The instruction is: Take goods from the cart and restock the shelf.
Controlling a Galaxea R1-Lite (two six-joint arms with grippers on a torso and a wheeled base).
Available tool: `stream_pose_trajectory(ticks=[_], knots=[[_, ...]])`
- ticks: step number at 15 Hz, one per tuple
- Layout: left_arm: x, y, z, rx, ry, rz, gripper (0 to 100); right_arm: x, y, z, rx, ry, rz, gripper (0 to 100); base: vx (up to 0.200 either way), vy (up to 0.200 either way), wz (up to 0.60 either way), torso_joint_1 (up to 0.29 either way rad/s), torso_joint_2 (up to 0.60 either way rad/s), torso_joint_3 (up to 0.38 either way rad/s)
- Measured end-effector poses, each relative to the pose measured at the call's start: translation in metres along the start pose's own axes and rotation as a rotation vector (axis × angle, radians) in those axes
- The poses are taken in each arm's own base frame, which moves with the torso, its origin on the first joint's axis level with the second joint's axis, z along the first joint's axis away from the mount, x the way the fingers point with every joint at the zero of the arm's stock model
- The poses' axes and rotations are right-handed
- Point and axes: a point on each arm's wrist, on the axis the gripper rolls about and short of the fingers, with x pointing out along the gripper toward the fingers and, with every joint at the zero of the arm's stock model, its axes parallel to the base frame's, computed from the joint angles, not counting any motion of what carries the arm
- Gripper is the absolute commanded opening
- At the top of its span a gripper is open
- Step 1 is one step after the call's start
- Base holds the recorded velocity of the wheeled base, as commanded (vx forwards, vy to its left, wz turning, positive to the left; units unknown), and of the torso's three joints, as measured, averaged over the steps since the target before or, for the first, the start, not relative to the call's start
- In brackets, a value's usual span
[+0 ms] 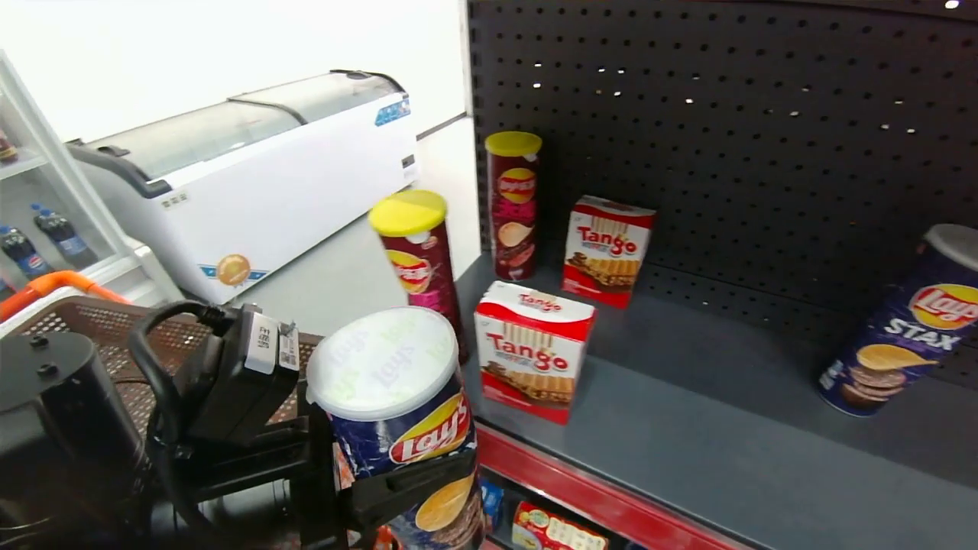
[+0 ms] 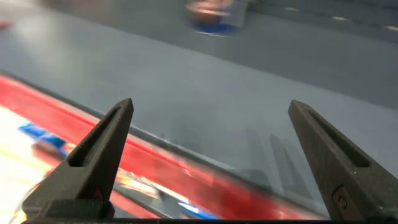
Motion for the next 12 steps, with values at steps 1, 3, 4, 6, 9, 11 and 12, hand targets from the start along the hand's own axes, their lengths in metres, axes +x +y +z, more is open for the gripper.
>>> stream_pose_trajectory(ticks=[1,3,4,6,9,11,12], knots=[[0.0003,-0.0005,0.0006,0.001,-0.002,-0.01,0,0.0,0.0,0.0001,0.0,-0.001,0.0,100,0.0,0.0,-0.6,-0.007,0.0,0.002],[0.0007,-0.0006,0.0015,0.002,-0.004,-0.025,0,0.0,0.0,0.0001,0.0,-0.001,-0.001,100,0.0,0.0,-0.6,0.002,0.0,0.0],[0.0006,-0.0002,0.0013,0.001,-0.003,-0.024,0,0.0,0.0,0.0001,0.0,-0.001,-0.001,100,0.0,0.0,-0.6,0.007,0.0,0.002],[0.0006,0.0001,0.0019,0.002,-0.006,-0.023,0,0.0,0.0,0.0001,0.0,-0.001,-0.001,100,0.0,0.0,-0.6,0.0,0.0,0.005],[0.0001,0.0012,0.002,0.003,-0.007,-0.017,0,0.0,0.0,0.0002,0.004,-0.002,-0.002,100,0.0,0.0,0.0,0.0,0.0,0.0],[-0.0001,0.0019,0.002,0.003,-0.008,-0.014,0,0.0,0.0,0.0002,0.003,-0.002,-0.001,100,0.0,0.0,0.0,0.0,0.0,0.0],[-0.0007,0.0022,0.0007,0.0,-0.003,-0.011,0,0.0,0.0,0.0003,0.003,-0.003,-0.001,100,0.0,0.0,0.0,0.0,0.0,0.0]])
